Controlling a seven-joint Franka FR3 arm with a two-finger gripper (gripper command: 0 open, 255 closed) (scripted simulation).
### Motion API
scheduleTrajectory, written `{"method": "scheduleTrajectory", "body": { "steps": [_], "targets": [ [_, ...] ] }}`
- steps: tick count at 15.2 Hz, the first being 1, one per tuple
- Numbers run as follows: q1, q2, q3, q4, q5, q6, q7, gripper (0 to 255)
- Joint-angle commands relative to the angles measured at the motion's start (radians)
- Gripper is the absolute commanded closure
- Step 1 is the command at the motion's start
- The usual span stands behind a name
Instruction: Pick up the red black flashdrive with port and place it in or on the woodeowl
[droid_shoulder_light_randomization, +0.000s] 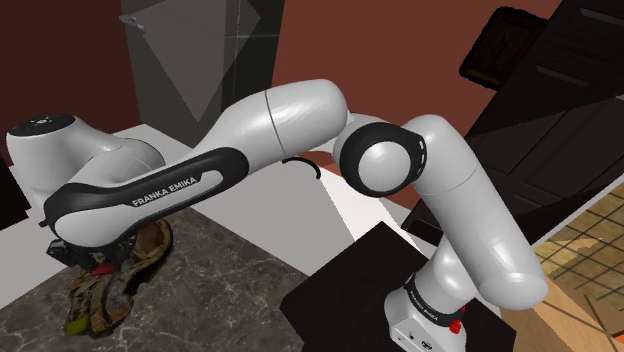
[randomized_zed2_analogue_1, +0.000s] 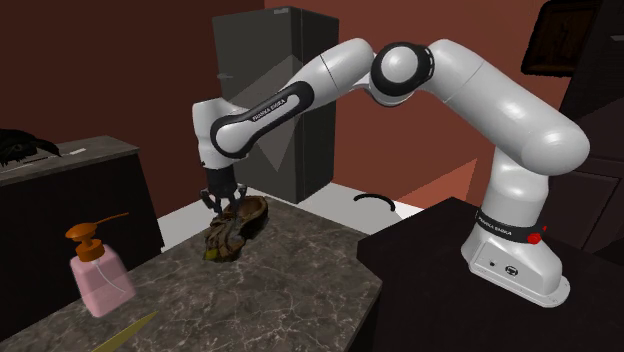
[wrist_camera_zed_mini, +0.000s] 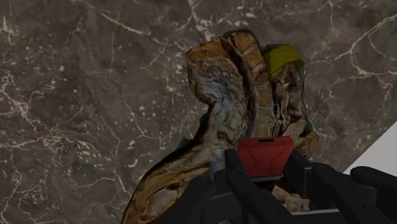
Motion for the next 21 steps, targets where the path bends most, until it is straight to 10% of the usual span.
{"method": "scheduleTrajectory", "body": {
  "steps": [1, 7, 8, 21],
  "targets": [
    [0.001, 0.004, -0.001, 0.000, -0.001, 0.005, 0.001, 255],
    [0.001, 0.004, -0.001, 0.000, -0.001, 0.004, 0.001, 255],
    [0.001, 0.004, -0.001, 0.000, -0.001, 0.004, 0.001, 0],
    [-0.005, -0.059, 0.014, 0.018, 0.016, -0.076, -0.008, 0]
  ]
}}
